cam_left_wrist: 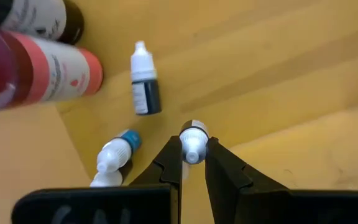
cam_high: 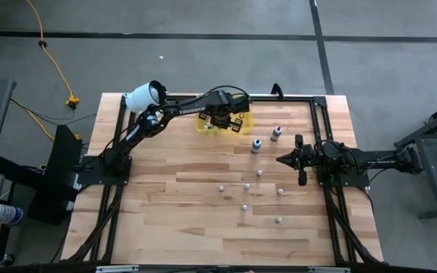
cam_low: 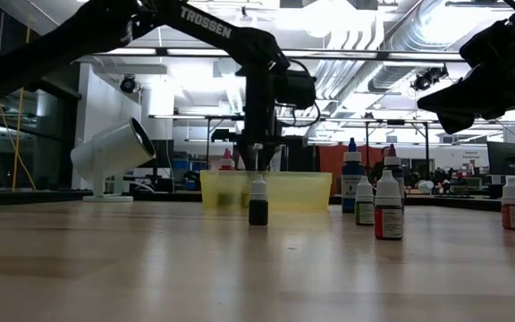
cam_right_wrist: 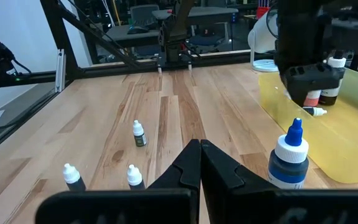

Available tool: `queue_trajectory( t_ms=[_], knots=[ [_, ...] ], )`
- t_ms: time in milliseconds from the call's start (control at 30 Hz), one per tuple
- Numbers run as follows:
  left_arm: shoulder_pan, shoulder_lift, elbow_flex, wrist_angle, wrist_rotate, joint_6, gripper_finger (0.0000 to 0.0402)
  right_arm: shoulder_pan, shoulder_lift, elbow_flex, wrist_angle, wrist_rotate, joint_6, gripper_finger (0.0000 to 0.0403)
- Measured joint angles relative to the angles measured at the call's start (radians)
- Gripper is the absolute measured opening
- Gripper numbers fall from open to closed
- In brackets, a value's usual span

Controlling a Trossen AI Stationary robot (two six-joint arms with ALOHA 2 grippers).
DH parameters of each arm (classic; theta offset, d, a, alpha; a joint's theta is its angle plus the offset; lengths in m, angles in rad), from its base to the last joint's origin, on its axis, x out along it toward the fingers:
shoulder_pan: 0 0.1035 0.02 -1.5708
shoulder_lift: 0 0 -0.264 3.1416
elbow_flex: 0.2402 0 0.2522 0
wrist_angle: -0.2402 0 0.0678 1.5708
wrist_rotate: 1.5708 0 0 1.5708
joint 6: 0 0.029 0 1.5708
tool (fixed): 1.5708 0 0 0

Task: Pick & Place food coloring
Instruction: Put the top small red food coloring bottle into the yellow container, then put the small green food coloring bottle into the yellow container

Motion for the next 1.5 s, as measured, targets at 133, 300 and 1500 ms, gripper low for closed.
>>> queue_trajectory(
  t_ms=[133, 300, 1500],
  knots=[
    [0.0, 0.0, -0.022, 0.001, 0.013, 0.008, 0.0033, 0.0, 0.0, 0.0, 0.0, 0.0, 0.0, 0.0],
    [-0.001, 0.0, -0.027, 0.016, 0.031, 0.035, 0.0033, 0.0, 0.0, 0.0, 0.0, 0.0, 0.0, 0.0],
    [0.001, -0.001, 0.065, 0.013, 0.047, 0.195, 0.0157, 0.0, 0.0, 0.0, 0.0, 0.0, 0.0, 0.0]
  ],
)
